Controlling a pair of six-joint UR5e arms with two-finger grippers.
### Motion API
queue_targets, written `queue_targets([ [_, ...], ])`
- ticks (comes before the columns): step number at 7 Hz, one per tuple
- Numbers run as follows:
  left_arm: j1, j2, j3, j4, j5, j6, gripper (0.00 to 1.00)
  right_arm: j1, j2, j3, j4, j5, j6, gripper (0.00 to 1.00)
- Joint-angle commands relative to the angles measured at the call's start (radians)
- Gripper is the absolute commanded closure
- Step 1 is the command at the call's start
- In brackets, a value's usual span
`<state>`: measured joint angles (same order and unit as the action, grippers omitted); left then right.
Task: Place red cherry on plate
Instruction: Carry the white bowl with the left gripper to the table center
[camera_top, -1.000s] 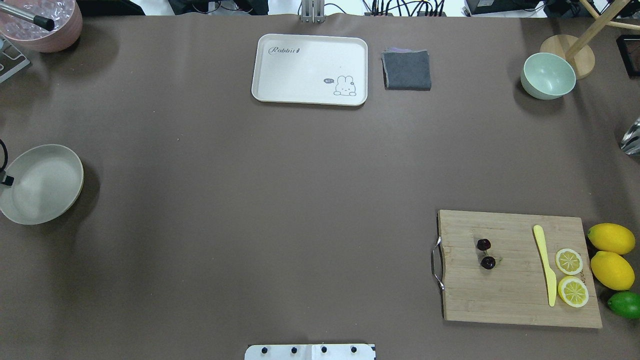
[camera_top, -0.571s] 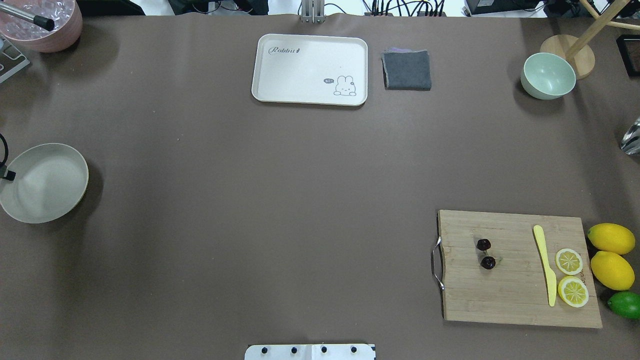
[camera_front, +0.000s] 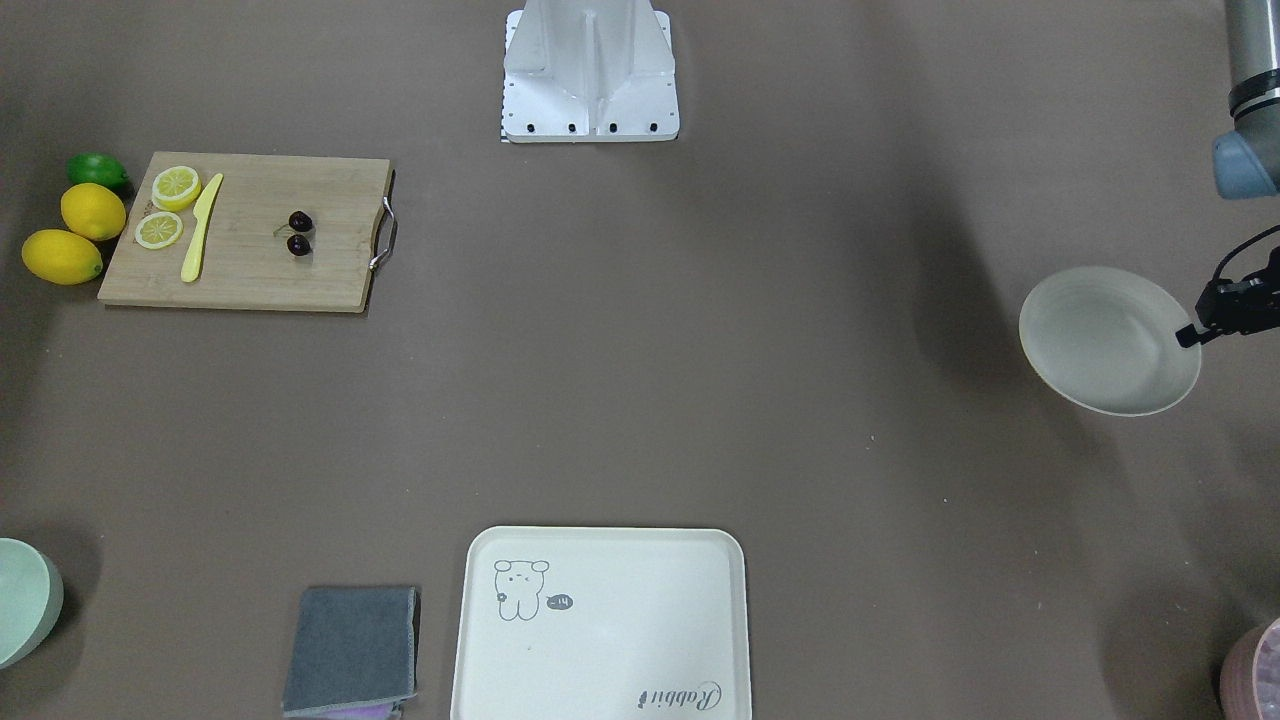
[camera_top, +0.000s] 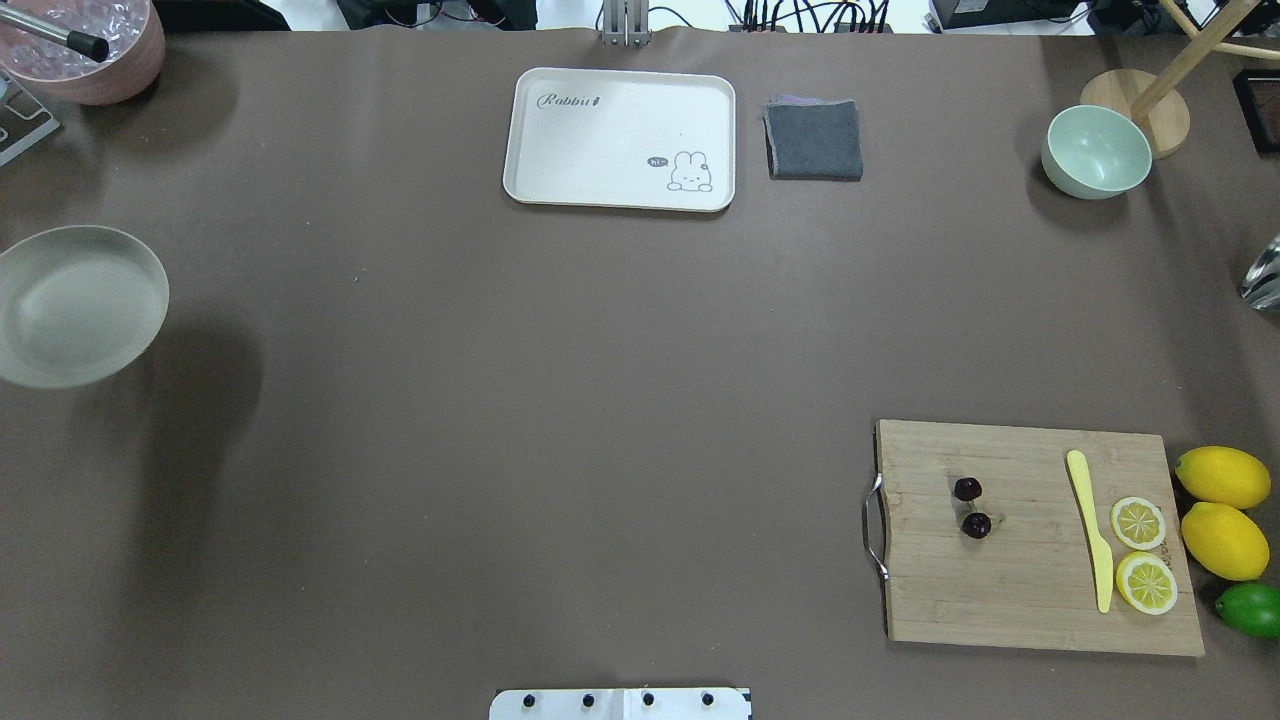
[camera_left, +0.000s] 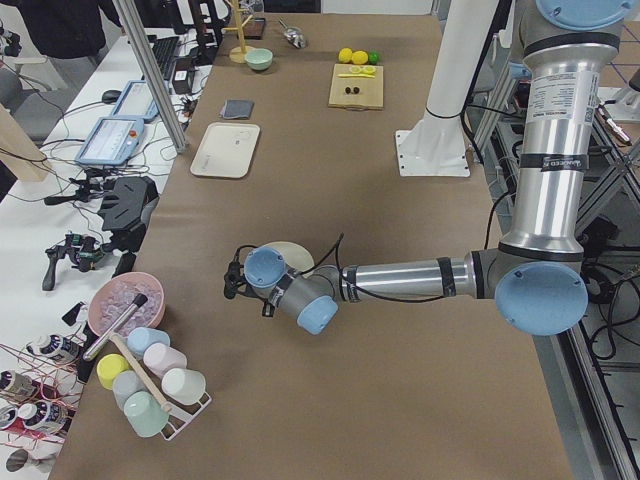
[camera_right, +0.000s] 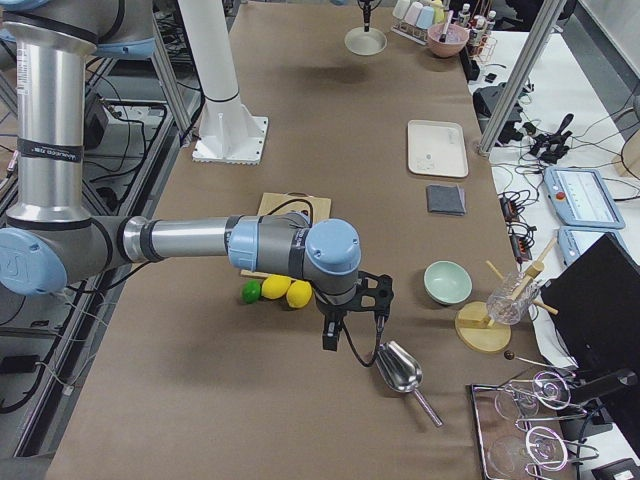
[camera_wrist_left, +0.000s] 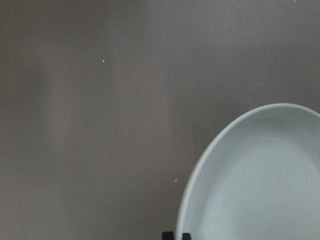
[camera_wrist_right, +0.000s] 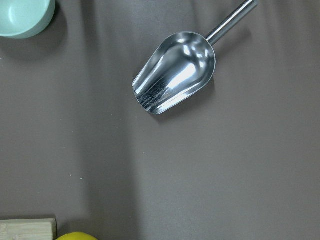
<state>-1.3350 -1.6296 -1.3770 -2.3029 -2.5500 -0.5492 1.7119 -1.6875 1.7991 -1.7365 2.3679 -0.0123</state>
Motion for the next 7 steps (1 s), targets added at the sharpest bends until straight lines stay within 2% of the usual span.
queue_targets([
  [1,-0.003,-0.102,-0.024,0.069,-0.026,-0.070,1.00,0.000,0.000,0.005,0.000,0.001,0.003,0.00],
  [2,0.020,-0.178,-0.037,0.072,-0.021,-0.207,1.00,0.000,0.002,0.003,0.000,-0.001,0.009,0.00],
  [3,0.105,-0.231,-0.086,0.073,-0.003,-0.362,1.00,0.000,0.002,0.005,0.000,-0.001,0.011,0.00],
  [5,0.329,-0.335,-0.176,0.074,0.219,-0.663,1.00,0.000,0.009,0.008,0.000,0.001,0.011,0.00],
  [7,0.463,-0.430,-0.198,0.098,0.360,-0.858,1.00,-0.017,0.066,0.048,0.000,0.004,0.113,0.00],
])
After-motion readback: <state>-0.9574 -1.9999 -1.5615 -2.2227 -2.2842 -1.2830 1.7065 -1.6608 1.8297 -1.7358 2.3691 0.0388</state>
